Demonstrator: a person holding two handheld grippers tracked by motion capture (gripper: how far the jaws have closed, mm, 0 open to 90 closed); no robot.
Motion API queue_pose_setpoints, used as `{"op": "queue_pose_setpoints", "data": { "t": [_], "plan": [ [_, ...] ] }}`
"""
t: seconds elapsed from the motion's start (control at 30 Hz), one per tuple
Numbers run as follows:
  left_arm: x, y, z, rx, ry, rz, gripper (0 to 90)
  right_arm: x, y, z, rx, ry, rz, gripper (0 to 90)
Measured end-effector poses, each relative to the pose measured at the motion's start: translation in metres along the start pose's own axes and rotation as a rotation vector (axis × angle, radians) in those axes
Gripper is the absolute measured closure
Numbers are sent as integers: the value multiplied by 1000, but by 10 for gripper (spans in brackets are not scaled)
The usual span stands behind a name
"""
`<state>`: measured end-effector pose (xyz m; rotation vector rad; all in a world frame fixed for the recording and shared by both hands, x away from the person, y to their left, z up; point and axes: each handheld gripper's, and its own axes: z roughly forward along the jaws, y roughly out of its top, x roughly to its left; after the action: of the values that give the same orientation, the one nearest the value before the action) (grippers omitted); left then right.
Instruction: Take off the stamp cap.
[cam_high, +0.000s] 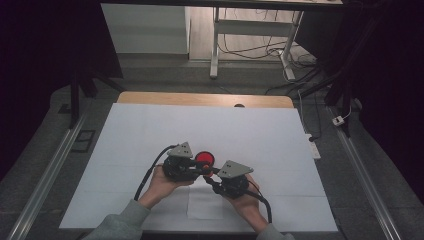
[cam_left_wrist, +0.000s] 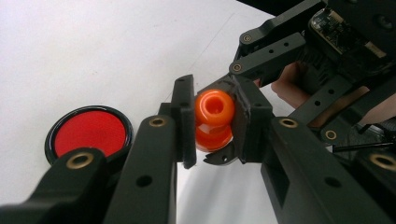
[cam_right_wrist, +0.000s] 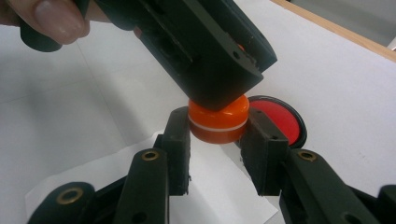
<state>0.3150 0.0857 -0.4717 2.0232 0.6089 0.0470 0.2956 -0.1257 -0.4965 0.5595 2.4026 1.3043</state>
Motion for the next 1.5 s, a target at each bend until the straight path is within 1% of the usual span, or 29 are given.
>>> {"op": "queue_pose_setpoints", "data": {
  "t": [0.2, 0.5, 0.63, 0.77, 0.9, 1.2, 1.5],
  "plan": [
    [0, 0, 0, -2, 2, 0, 725, 0, 0, 0, -6, 2, 7, 635],
    [-1, 0, -1, -19, 9, 2, 727, 1, 0, -1, -15, -14, 8, 642],
    [-1, 0, -1, -22, 11, 9, 727, 1, 0, -1, -16, -23, -1, 644],
    [-2, -1, 0, -19, 16, 12, 728, 2, -1, -1, -19, -28, 4, 645],
    [-1, -1, 0, -19, 10, 2, 728, 2, -3, 0, -26, -26, 5, 646],
    [0, -2, 0, -17, 2, -8, 729, 2, -4, 0, -21, -27, 0, 646],
    [1, -3, 1, -19, 0, -12, 730, 2, -5, 0, -28, -24, 10, 647]
  ]
}}
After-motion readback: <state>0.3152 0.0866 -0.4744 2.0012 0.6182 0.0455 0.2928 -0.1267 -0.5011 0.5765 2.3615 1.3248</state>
